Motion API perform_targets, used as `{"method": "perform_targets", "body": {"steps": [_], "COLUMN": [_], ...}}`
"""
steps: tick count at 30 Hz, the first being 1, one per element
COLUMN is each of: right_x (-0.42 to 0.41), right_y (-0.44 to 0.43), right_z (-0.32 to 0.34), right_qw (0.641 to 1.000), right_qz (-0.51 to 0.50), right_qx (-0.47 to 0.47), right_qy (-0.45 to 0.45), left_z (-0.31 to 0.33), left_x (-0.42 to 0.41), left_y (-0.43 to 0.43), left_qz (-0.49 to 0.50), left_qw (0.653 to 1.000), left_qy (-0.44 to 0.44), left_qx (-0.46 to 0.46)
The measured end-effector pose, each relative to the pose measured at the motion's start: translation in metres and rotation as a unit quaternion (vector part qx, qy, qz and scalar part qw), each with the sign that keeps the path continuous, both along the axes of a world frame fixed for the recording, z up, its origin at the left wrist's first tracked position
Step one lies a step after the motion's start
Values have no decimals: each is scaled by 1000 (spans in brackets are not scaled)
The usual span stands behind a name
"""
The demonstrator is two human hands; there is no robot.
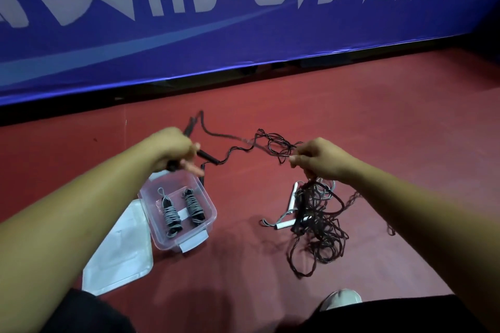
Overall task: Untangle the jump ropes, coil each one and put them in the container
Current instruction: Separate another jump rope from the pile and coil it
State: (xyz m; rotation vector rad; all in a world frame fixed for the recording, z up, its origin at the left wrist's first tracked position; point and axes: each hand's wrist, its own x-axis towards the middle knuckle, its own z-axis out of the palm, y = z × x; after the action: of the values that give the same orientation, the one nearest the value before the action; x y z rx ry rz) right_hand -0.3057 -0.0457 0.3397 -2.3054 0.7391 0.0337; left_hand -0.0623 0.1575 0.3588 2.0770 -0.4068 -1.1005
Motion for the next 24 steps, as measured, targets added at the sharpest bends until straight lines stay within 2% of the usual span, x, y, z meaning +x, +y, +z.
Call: {"method": "perform_targets", "body": {"steps": [1,3,6,8,10,13,16,20,24], "right_x": [2,8,18,25,32,37,33,29,15], "right_y": [2,8,24,38,48,52,50,41,19], "right_z": [5,13,19,23,27,33,37,29,13], "right_qw": [1000,997,990,989,990,987,984,987,992], "right_qz": [10,37,76,96,96,84,88,94,84], "right_qx": [-24,-71,-120,-108,-84,-101,-117,-108,-94], "right_qy": [-6,-9,-8,-30,-62,-97,-106,-71,19], "left_z": [4,12,20,17,8,6,14,17,21], "left_x": [-9,-31,-60,-71,-75,-74,-70,-56,-21], "left_y": [2,1,-9,-17,-22,-22,-21,-25,-18], "left_qz": [-65,-123,-86,-92,-125,-163,-141,-98,-1], "left_qw": [997,992,978,967,969,972,970,973,976], "left_qy": [-10,21,90,72,45,74,98,106,148], "left_qx": [47,26,-165,-228,-210,-149,-174,-178,-159]}}
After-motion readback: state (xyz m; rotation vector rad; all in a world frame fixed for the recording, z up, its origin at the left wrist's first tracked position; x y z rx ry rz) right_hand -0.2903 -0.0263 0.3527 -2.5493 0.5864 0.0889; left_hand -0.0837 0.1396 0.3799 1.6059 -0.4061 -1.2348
